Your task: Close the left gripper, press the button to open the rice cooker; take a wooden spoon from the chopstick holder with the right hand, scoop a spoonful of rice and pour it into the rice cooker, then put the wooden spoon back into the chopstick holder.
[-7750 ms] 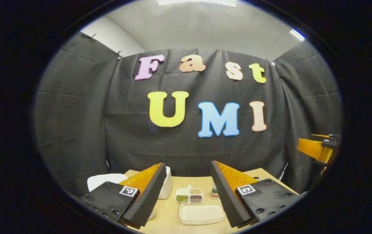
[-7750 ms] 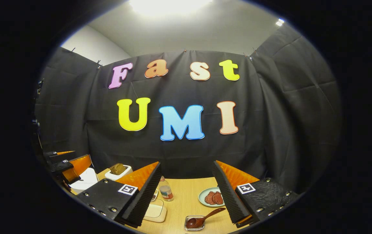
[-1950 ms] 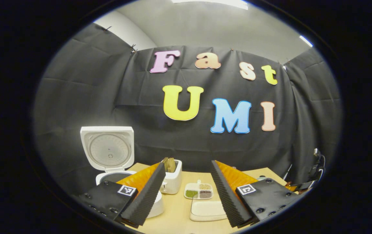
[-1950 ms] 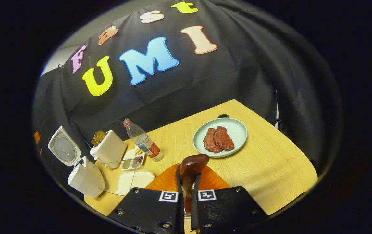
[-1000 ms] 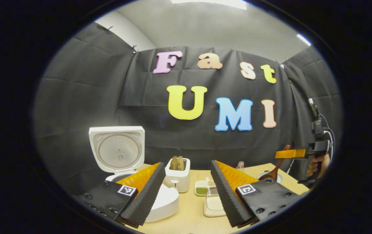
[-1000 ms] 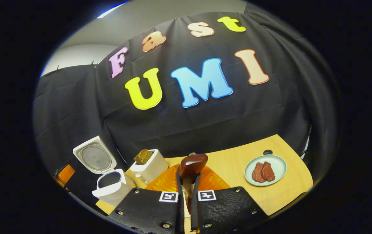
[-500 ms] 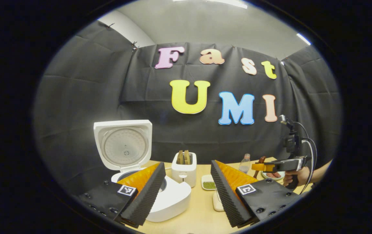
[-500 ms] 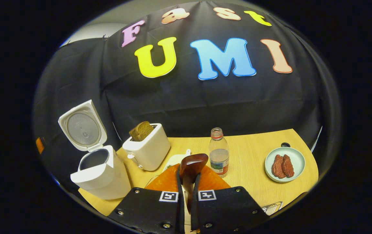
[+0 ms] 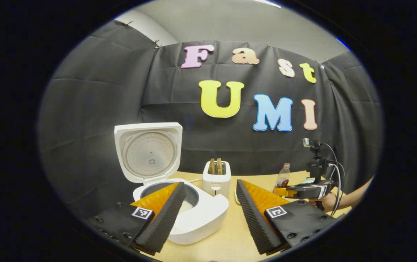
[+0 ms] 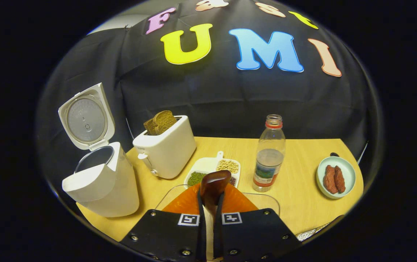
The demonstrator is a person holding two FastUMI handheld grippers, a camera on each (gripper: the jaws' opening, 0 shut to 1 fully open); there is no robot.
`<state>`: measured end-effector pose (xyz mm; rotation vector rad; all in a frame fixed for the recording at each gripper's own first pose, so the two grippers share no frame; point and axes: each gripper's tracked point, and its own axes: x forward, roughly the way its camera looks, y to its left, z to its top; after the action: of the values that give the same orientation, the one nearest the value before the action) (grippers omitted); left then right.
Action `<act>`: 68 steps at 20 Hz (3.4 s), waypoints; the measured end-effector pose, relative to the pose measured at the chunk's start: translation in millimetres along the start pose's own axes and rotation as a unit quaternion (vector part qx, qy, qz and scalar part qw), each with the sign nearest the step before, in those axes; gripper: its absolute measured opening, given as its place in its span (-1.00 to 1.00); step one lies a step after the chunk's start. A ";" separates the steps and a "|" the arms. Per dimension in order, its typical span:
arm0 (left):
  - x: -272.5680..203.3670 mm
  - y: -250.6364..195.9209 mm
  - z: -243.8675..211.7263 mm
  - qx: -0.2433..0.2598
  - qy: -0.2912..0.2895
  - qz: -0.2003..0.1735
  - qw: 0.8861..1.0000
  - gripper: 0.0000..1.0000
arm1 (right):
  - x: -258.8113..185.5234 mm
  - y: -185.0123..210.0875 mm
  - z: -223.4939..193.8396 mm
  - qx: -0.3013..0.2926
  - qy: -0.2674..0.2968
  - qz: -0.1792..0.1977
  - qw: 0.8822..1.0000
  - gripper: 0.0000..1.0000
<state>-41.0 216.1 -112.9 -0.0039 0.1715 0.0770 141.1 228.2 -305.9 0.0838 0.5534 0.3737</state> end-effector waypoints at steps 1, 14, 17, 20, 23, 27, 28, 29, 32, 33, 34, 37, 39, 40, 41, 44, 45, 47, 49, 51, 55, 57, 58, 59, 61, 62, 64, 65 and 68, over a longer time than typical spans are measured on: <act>1.0 1.6 -2.7 0.000 0.003 0.001 1.000 0.95 | -0.9 4.6 -2.1 0.026 0.003 0.009 1.000 -0.84; -0.2 -8.1 3.9 0.000 -0.004 -0.006 1.000 0.93 | -40.3 -46.9 27.4 0.383 -0.045 0.066 0.920 -0.84; -0.5 -15.5 8.3 -0.006 -0.010 -0.013 1.000 0.93 | -65.9 -62.1 48.9 0.419 -0.079 0.076 0.901 -0.84; 0.1 -22.3 13.6 -0.005 -0.016 -0.023 1.000 0.94 | -89.9 -67.9 74.2 0.445 -0.109 0.092 0.884 -0.84; -1.7 -29.1 14.5 -0.006 -0.020 -0.036 0.999 0.94 | -109.4 -64.3 92.6 0.461 -0.126 0.111 0.872 -0.84; -4.1 -28.2 13.4 -0.006 -0.021 -0.042 0.999 0.94 | -127.3 -51.5 115.6 0.502 -0.144 0.142 0.841 -0.84; -5.5 -25.9 13.4 -0.005 -0.022 -0.042 0.999 0.94 | -130.1 -48.1 120.4 0.508 -0.147 0.150 0.835 -0.84; -7.3 -23.2 13.4 -0.005 -0.024 -0.041 0.999 0.94 | -132.7 -41.9 125.4 0.509 -0.148 0.156 0.833 -0.84; -11.9 -14.7 14.2 -0.007 -0.027 -0.041 0.999 0.94 | -133.9 -18.5 142.8 0.508 -0.150 0.181 0.829 -0.84; -13.8 -11.6 12.2 -0.007 -0.028 -0.042 0.999 0.94 | -133.8 -8.8 148.6 0.510 -0.148 0.190 0.826 -0.84; -14.6 -7.1 11.8 -0.006 -0.029 -0.041 0.999 0.94 | -133.1 -0.4 153.4 0.510 -0.148 0.198 0.824 -0.85; -17.1 10.8 8.8 -0.009 -0.031 -0.035 0.999 0.94 | -128.1 30.2 164.6 0.493 -0.140 0.215 0.831 -0.84; -18.8 24.2 6.8 -0.013 -0.031 -0.027 0.999 0.94 | -123.8 47.3 167.6 0.483 -0.132 0.222 0.837 -0.85; -20.0 31.0 6.4 -0.016 -0.032 -0.023 0.999 0.94 | -120.5 55.7 167.8 0.480 -0.128 0.226 0.838 -0.85; -21.7 36.5 5.1 -0.019 -0.032 -0.020 0.999 0.94 | -116.3 62.6 169.7 0.479 -0.124 0.230 0.838 -0.84; -26.3 52.0 1.7 -0.023 -0.030 -0.012 0.999 0.94 | -98.5 85.4 167.6 0.486 -0.111 0.242 0.833 -0.84; -27.1 56.0 -0.4 -0.023 -0.030 -0.010 0.999 0.94 | -95.6 92.3 170.5 0.490 -0.107 0.246 0.829 -0.84; -27.8 64.5 -4.2 -0.023 -0.028 -0.005 0.999 0.94 | -83.2 105.7 171.8 0.495 -0.101 0.252 0.825 -0.84; -28.4 72.4 -7.3 -0.025 -0.026 -0.002 0.999 0.94 | -69.8 119.6 172.7 0.497 -0.093 0.258 0.824 -0.84; -27.4 78.8 -10.1 -0.029 -0.024 0.001 0.999 0.94 | -61.6 132.2 174.0 0.490 -0.086 0.261 0.827 -0.84; -29.3 88.4 -15.3 -0.036 -0.021 0.007 0.999 0.94 | -36.2 160.7 171.3 0.463 -0.069 0.261 0.844 -0.85; -28.6 95.7 -19.6 -0.035 -0.017 0.011 0.999 0.94 | -22.8 174.4 169.0 0.447 -0.060 0.260 0.854 -0.85; -29.1 98.5 -21.2 -0.036 -0.016 0.013 0.999 0.94 | -15.6 180.4 167.2 0.439 -0.054 0.260 0.858 -0.84; -30.6 102.1 -21.9 -0.037 -0.016 0.016 0.999 0.93 | -10.4 187.3 165.7 0.432 -0.049 0.261 0.862 -0.84; -32.7 106.7 -23.6 -0.042 -0.015 0.022 0.999 0.94 | 1.9 200.2 163.7 0.421 -0.041 0.263 0.867 -0.85; -33.7 108.4 -24.4 -0.046 -0.015 0.024 0.999 0.94 | 8.1 205.5 161.6 0.413 -0.038 0.262 0.871 -0.85; -36.5 111.3 -27.5 -0.052 -0.013 0.030 0.998 0.94 | 17.6 216.4 159.1 0.392 -0.028 0.259 0.882 -0.85; -37.6 112.3 -28.4 -0.054 -0.013 0.031 0.998 0.94 | 22.5 223.2 157.3 0.378 -0.024 0.258 0.889 -0.85; -40.2 112.2 -33.8 -0.058 -0.011 0.035 0.998 0.94 | 35.9 240.6 147.4 0.331 -0.013 0.256 0.908 -0.85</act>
<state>-94.9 324.5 -139.0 -0.1134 0.1452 0.1562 169.1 468.2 -156.0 0.9046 0.6093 0.6807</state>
